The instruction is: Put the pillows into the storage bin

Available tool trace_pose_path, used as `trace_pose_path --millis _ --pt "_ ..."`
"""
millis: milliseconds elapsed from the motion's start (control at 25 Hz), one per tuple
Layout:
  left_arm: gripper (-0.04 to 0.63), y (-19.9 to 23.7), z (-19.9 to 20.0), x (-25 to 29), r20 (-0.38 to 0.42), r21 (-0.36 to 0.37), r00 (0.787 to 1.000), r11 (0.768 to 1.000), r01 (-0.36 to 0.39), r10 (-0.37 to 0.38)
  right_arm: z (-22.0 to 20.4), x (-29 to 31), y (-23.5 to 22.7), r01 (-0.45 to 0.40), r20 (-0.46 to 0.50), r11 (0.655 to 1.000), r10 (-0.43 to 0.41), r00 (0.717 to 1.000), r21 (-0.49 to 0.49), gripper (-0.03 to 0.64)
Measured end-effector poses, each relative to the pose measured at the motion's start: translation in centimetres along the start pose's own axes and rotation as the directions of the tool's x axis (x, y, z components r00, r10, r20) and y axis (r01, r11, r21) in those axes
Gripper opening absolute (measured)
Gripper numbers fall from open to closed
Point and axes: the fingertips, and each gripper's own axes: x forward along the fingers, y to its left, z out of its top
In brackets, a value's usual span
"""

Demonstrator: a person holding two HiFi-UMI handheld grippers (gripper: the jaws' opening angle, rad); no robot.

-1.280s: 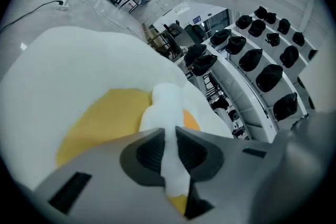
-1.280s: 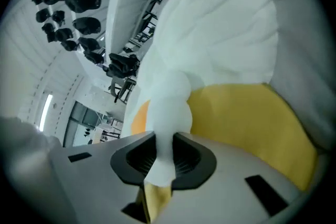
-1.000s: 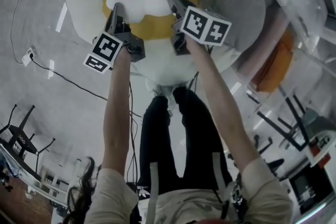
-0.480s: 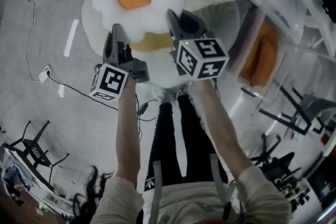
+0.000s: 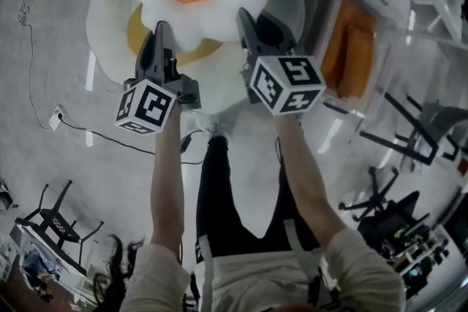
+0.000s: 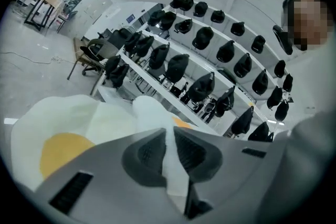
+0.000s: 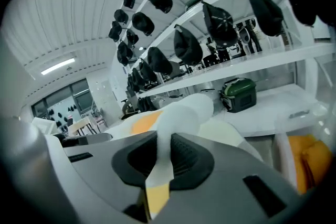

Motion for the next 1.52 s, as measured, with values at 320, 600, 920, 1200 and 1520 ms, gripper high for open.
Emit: trace_pose_path --millis 320,600,920,1200,1520 --pt "0.035 -19.1 -13.2 13.3 -0.125 0.019 0.983 0.990 0.140 -0.136 5.7 -9.5 -23.7 0.191 0.045 0.981 -0.192 0.980 0.014 0.041" --pt "0.035 -34.1 -25.9 23.3 -0.278 0.037 0.927 0.962 0.272 -0.251 7.9 -18.8 -42.4 0.370 0.066 0.928 -0.372 0.926 0.048 0.043" --pt "0.035 -43.0 -34.6 26.9 -0.415 0.064 0.855 0.927 0.368 -0.311 6.2 -25.8 -52.7 0.483 0.053 0.864 -0.494 0.868 0.140 0.043" --pt "0.179 -42.1 -37.0 28.9 -0.530 0.129 0.805 0.912 0.389 -0.268 3.1 -26.6 -56.8 0.492 0.033 0.821 -0.522 0.852 0.289 0.295" --pt "0.179 -41.1 -35.5 27.4 -0.508 0.129 0.807 0.900 0.417 -0.301 1.5 -24.9 -54.1 0.484 -0.023 0.867 -0.485 0.874 0.113 0.295"
